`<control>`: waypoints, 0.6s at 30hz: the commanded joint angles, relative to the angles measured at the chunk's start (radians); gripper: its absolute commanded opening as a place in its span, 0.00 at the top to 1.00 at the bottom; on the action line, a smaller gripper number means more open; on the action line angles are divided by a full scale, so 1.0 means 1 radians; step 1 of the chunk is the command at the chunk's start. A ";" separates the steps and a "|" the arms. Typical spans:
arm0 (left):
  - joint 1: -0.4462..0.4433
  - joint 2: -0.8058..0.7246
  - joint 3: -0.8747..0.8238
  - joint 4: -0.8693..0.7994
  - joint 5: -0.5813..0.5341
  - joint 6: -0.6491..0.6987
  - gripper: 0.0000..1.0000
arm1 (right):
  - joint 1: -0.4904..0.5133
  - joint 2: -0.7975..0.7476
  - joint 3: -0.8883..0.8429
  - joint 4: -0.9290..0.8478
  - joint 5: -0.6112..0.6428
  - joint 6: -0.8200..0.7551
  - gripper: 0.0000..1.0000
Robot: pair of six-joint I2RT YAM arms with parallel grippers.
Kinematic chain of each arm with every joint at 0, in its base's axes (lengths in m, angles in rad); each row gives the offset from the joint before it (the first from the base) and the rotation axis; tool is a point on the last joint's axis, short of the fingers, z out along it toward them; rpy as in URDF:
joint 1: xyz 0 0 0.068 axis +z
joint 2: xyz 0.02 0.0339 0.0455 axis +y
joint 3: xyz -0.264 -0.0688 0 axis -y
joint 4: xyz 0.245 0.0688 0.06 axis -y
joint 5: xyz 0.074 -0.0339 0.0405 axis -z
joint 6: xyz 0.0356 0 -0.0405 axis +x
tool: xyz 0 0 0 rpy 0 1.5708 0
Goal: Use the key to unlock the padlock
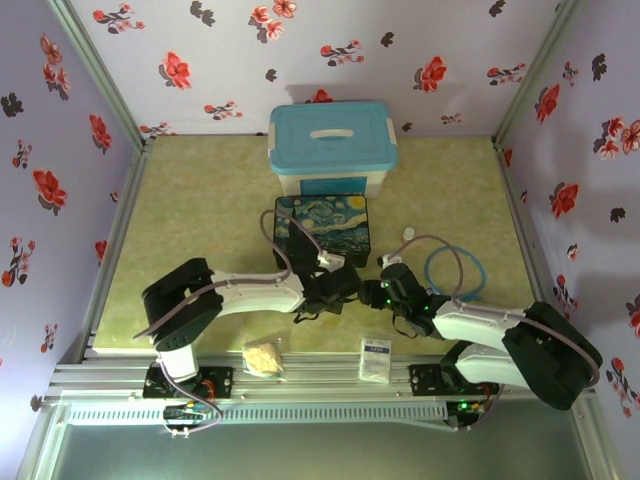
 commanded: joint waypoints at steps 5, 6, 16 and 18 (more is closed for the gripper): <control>0.083 -0.366 -0.216 0.175 0.031 0.009 0.36 | 0.005 0.005 0.038 0.117 -0.148 -0.010 0.33; 0.105 -0.418 -0.258 0.211 0.043 0.000 0.32 | 0.007 0.022 0.059 0.114 -0.150 -0.016 0.33; 0.223 -0.675 -0.605 0.548 0.134 -0.190 0.00 | 0.081 0.268 0.207 0.167 -0.188 -0.033 0.36; 0.225 -0.686 -0.608 0.531 0.135 -0.188 0.00 | 0.089 0.290 0.218 0.173 -0.188 -0.035 0.36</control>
